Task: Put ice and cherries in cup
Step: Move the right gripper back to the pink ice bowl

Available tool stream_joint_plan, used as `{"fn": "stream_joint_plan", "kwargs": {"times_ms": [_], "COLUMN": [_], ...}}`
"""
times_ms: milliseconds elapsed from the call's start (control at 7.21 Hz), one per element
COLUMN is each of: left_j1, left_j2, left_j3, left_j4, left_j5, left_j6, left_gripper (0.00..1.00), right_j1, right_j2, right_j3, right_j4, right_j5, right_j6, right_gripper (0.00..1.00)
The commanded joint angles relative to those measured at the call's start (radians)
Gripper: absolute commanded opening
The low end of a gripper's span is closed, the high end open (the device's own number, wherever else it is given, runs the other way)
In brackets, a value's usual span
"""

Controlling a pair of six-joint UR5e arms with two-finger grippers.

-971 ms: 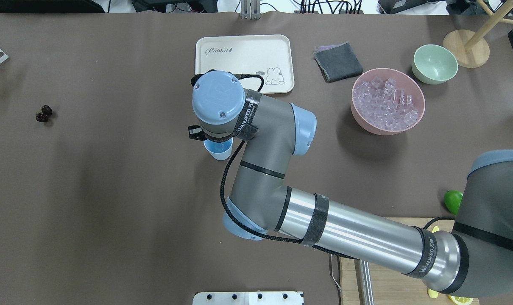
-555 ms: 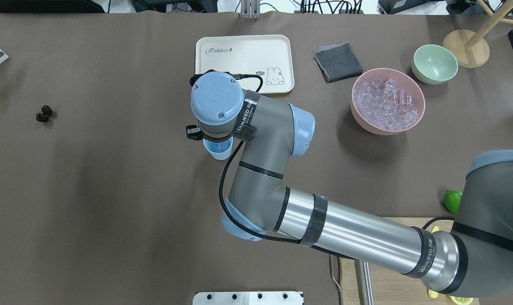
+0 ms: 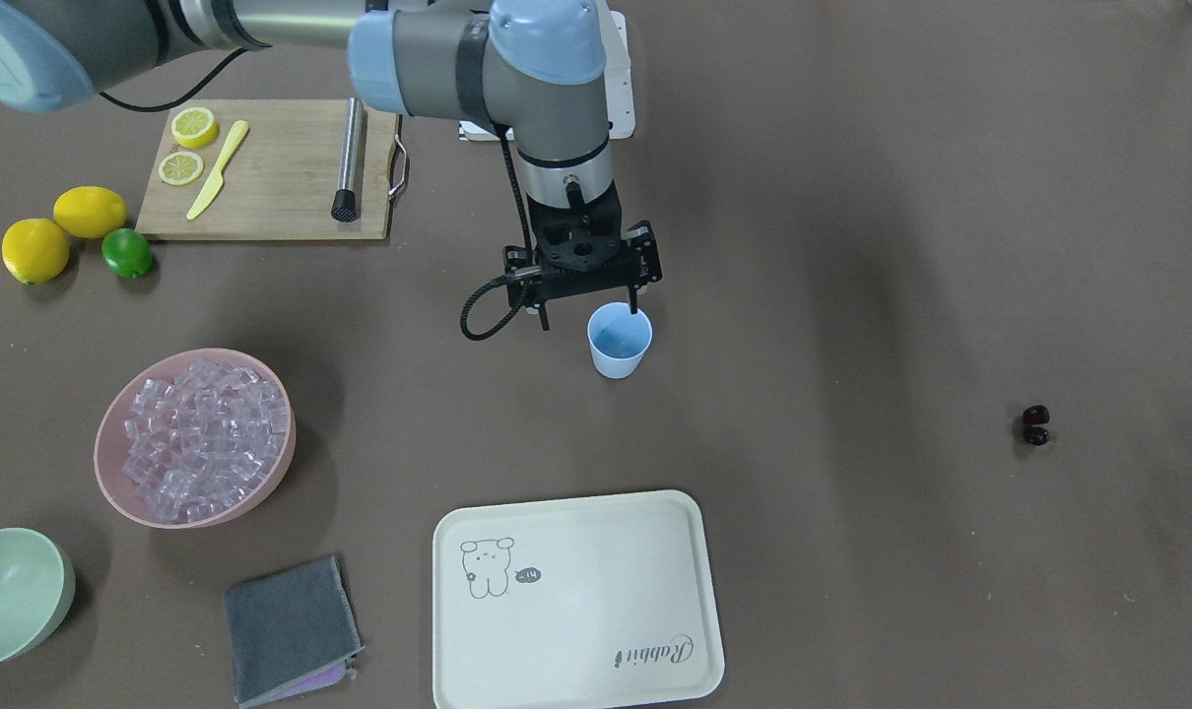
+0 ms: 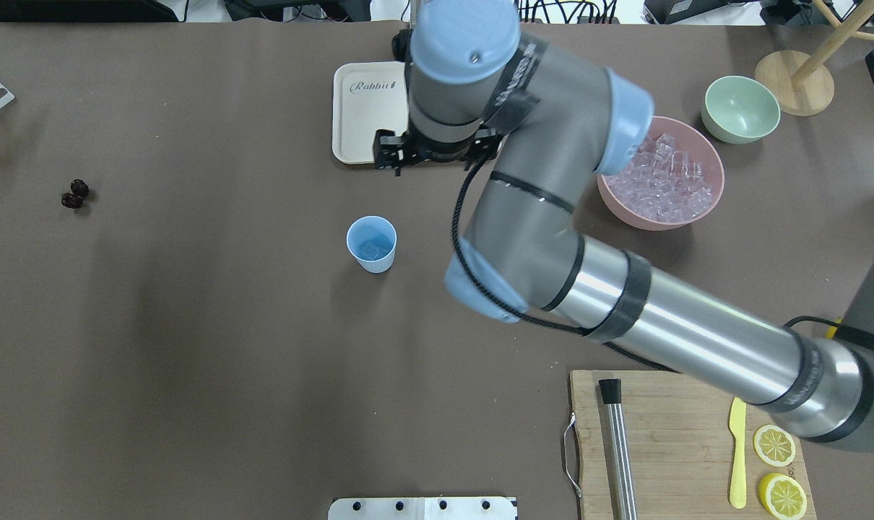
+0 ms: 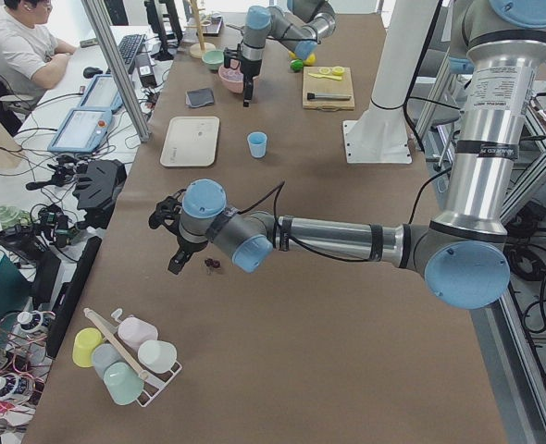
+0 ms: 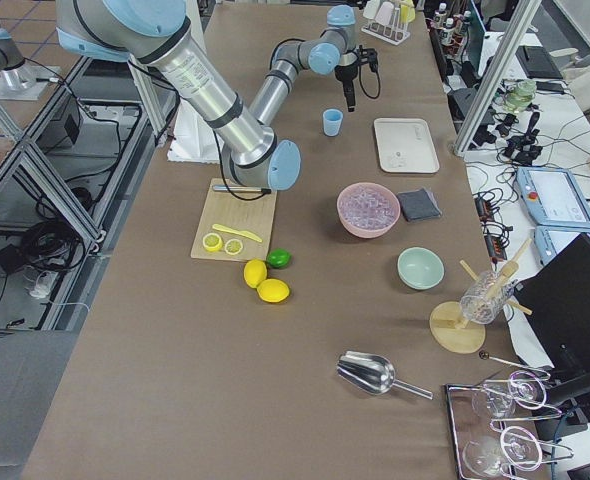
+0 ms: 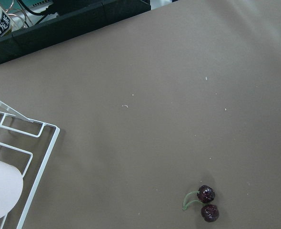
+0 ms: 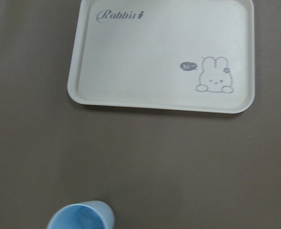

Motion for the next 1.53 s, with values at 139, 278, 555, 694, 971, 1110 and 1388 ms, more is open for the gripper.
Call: {"fn": "stream_joint_plan", "kwargs": {"times_ms": [139,278,555,694,971,1110,1388], "left_j1": [0.003,0.003,0.003,0.006,0.003,0.006,0.003], "left_j2": [0.017,0.017,0.031,0.031,0.033,0.033,0.040], "left_j3": [-0.003,-0.001,-0.003,-0.004,-0.009,-0.010,-0.003], "left_j4": [-0.028,-0.031,-0.060,-0.064,-0.070,-0.071,-0.090], "left_j5": [-0.002,0.000,-0.002,-0.003,-0.005,-0.005,-0.006], "left_j6": [-0.003,-0.001,-0.003,-0.001,-0.001,-0.001,0.000], "left_gripper": [0.98,0.98,0.98,0.98,0.98,0.98,0.98], "right_j1": [0.294,0.355,0.378,0.378,0.361,0.349,0.286], "right_j2": [-0.260,-0.302,-0.316,-0.340,-0.426,-0.438,-0.426], "right_j3": [0.063,0.043,-0.148,-0.193,-0.195,-0.174,-0.172], "right_j4": [-0.059,-0.053,0.147,0.236,0.358,0.401,0.403], "right_j5": [0.131,0.164,0.228,0.259,0.259,0.265,0.271], "right_j6": [-0.098,-0.114,-0.118,-0.084,-0.084,-0.067,-0.044], "right_gripper": [0.98,0.98,0.97,0.97,0.98,0.98,0.98]}}
